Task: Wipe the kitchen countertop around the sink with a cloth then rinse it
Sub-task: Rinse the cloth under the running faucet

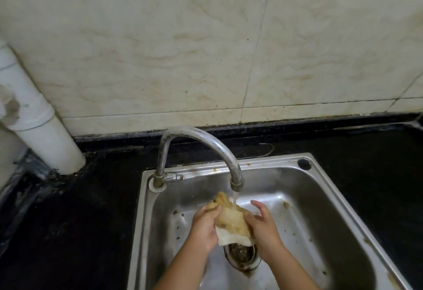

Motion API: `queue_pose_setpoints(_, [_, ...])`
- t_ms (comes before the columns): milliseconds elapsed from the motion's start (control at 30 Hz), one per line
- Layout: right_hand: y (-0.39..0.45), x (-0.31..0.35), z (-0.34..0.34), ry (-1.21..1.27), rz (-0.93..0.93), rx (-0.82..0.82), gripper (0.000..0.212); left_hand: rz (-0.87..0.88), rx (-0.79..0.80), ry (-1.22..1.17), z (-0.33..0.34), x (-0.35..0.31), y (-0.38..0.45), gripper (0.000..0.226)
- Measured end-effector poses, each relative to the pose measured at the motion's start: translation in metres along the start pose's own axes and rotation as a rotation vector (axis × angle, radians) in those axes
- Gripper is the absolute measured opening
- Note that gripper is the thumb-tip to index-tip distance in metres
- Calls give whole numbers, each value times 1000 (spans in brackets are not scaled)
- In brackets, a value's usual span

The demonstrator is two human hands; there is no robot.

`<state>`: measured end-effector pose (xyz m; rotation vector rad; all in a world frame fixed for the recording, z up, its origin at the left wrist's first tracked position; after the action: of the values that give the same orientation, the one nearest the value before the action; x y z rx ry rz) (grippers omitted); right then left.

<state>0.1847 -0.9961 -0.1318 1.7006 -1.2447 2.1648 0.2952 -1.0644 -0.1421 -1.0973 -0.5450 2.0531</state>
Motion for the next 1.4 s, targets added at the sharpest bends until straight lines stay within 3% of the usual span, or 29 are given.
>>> queue_pose_setpoints(67, [5,-2,5,-49,2,17,25,20,-30,11,-4,-1,7,20])
queue_pose_setpoints(267, [-1,3,3,-256,-256,-52,37,70,-222,107,-9,4,27,13])
queue_pose_setpoints(400, [-14,6,7,-375,-403,-24,27,28,-187,128,7,15,23,8])
queue_pose_setpoints(500, [-18,3,16,-655,-412,-13,15,13,-173,146,15,23,25,25])
queue_pose_setpoints(567, [-13,-3,17,-781,-403,-9,49,3,-190,130,17,24,22,31])
queue_pose_setpoints(600, [-10,-5,18,-823,-369,11,49,-7,-194,89,18,24,18,31])
queue_pose_setpoints(700, [2,-10,22,-905,-297,82,13,21,-190,13,14,22,10,31])
queue_pose_setpoints(800, [11,-9,18,-823,-329,24,19,70,-154,10,8,18,6,29])
queue_pose_setpoints(900, [20,-15,0,-466,-87,-41,25,152,-88,49,9,13,4,13])
queue_pose_setpoints(967, [21,-28,-4,-335,170,129,41,189,-30,85,8,10,4,20])
queue_pose_setpoints(1033, [15,-30,-4,-168,297,252,31,185,36,98,8,6,3,28])
queue_pose_setpoints(1100, [18,-19,-8,-47,184,214,14,197,53,138,7,4,3,32])
queue_pose_setpoints(1233, [17,3,-2,-239,-168,170,18,119,-24,249,-6,16,11,44])
queue_pose_setpoints(1333, [12,8,7,-168,-176,217,24,-48,36,277,-11,29,11,64])
queue_pose_setpoints(1400, [13,11,6,-44,-143,220,28,-67,89,270,-11,32,9,73])
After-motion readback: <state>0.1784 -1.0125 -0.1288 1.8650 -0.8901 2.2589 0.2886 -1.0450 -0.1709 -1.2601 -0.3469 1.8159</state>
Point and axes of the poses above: each hand's wrist, its own y-axis towards the middle knuckle, its own z-axis out of the palm, x = y × z, the point moved 6 cm from there along y, towards the middle knuckle, and after that the axes turned 1 degree about z, right-handed, at the moved point
